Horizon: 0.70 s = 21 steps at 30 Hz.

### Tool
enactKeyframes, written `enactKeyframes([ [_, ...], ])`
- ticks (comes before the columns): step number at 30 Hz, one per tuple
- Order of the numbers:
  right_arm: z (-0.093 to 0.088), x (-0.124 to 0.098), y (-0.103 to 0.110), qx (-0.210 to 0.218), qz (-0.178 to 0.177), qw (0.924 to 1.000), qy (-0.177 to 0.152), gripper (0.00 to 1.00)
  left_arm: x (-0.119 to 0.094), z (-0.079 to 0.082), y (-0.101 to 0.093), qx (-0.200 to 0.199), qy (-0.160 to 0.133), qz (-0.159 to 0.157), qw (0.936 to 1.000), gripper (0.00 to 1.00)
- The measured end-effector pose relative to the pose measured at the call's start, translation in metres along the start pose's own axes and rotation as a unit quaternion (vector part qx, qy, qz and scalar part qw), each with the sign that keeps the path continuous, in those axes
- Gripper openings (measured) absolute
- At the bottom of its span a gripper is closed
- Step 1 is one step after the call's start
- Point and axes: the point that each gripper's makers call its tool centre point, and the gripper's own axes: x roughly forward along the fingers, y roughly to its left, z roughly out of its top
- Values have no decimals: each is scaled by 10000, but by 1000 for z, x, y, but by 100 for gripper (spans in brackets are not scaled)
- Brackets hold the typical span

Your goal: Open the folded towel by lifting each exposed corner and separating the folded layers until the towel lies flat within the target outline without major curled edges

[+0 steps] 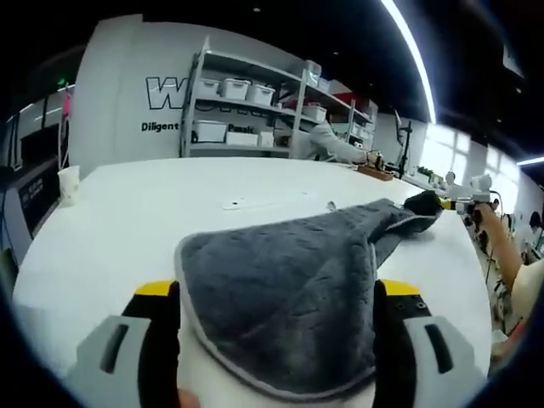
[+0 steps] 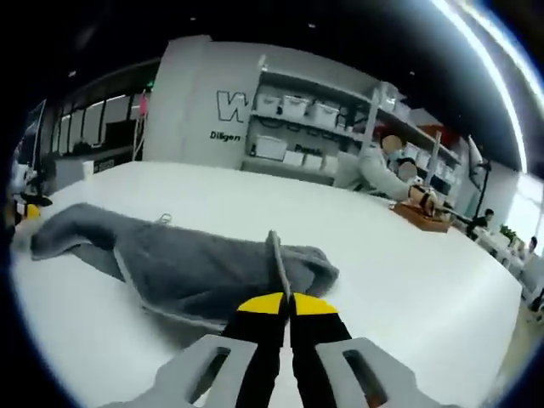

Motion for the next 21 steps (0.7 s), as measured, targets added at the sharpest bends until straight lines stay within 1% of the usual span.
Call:
enactKeyframes([
  [3,-18,-6,-7,284,-55,9996,56,0,0,-1,0,-8,9,3,10000,92],
  [4,-23,-7,-9,335,-24,9994,95,0,-1,-1,0,-6,7,3,10000,92],
  [6,-25,-7,-9,353,-15,9993,111,0,-1,-1,0,-6,6,2,10000,92],
  [10,-49,-11,-21,574,-110,9980,251,0,0,0,0,16,9,-11,10000,92],
  [12,-53,-12,-23,618,-143,9976,277,0,-1,0,0,14,3,-18,10000,92],
  [13,-62,-14,-28,653,-217,9969,374,0,-1,0,0,3,9,-19,10000,92],
  [15,-71,-14,-31,661,-258,9963,494,0,-1,-1,1,9,38,1,10000,92],
  [17,-74,-14,-32,659,-269,9961,531,0,-1,-1,1,10,39,6,10000,92],
  [19,-87,-15,-35,571,-354,9950,733,0,0,-1,1,11,31,-7,10000,92],
  [21,-92,-15,-37,556,-377,9945,804,0,0,-1,0,12,39,-11,10000,92],
])
